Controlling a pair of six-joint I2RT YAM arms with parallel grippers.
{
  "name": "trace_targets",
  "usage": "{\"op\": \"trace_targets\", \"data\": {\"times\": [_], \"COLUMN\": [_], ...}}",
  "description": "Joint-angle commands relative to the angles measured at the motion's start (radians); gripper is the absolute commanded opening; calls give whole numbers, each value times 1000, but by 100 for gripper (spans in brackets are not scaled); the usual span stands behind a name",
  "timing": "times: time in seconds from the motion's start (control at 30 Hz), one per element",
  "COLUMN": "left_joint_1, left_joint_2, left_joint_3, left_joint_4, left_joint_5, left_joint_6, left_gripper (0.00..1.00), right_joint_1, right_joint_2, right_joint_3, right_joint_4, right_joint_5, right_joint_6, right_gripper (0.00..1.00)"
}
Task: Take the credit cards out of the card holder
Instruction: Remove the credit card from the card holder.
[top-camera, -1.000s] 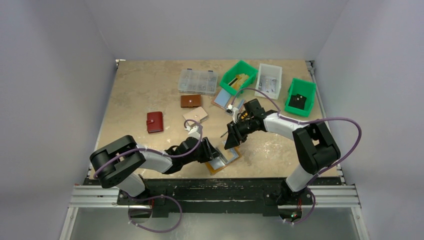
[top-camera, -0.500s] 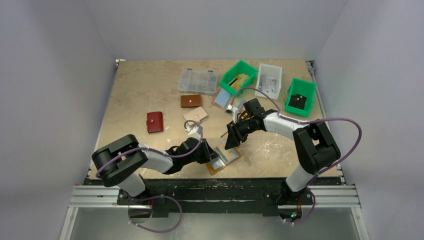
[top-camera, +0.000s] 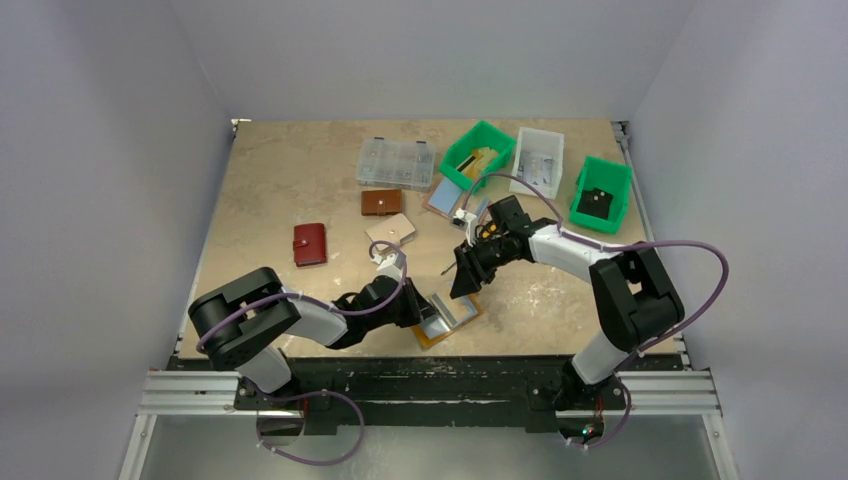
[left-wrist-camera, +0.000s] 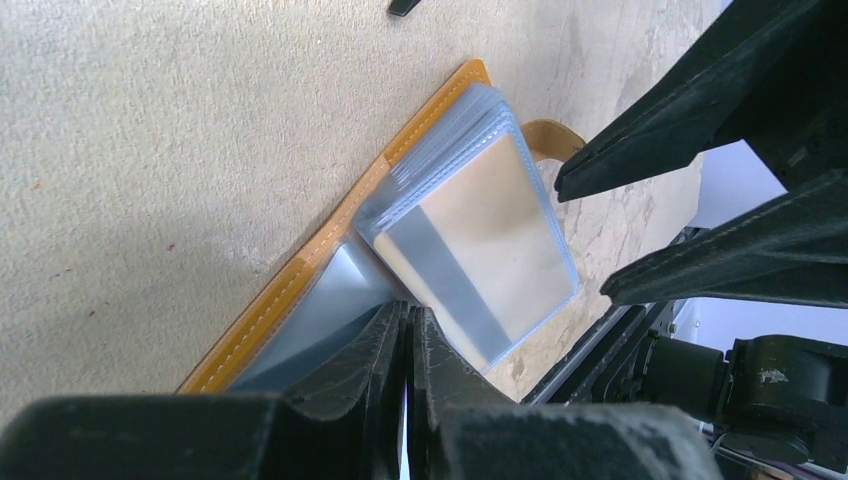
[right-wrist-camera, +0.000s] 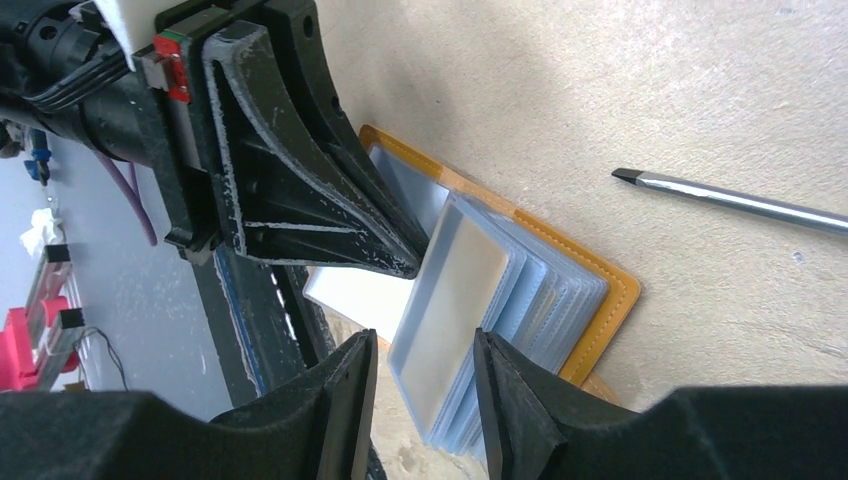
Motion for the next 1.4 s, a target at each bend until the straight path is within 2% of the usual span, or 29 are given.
{"op": "trace_targets", "data": {"times": [0.0, 1.0, 1.37], "left_joint_1": [-3, -1, -2], "left_joint_2": [18, 24, 22], "left_joint_3": [-18, -23, -21], "left_joint_4": [-13, 7, 6], "left_joint_5": [3, 11, 13], "left_joint_6": [-3, -6, -6], "left_gripper": [5, 5, 5], "right_joint_1": [5, 10, 14], "right_joint_2": [-66, 63, 73], "right_joint_3": [34, 48, 53], "right_joint_4": [-2, -16, -23], "right_joint_5": [-3, -36, 51], "right_joint_6": [-33, 43, 89], "right_gripper": [48, 45, 50]}}
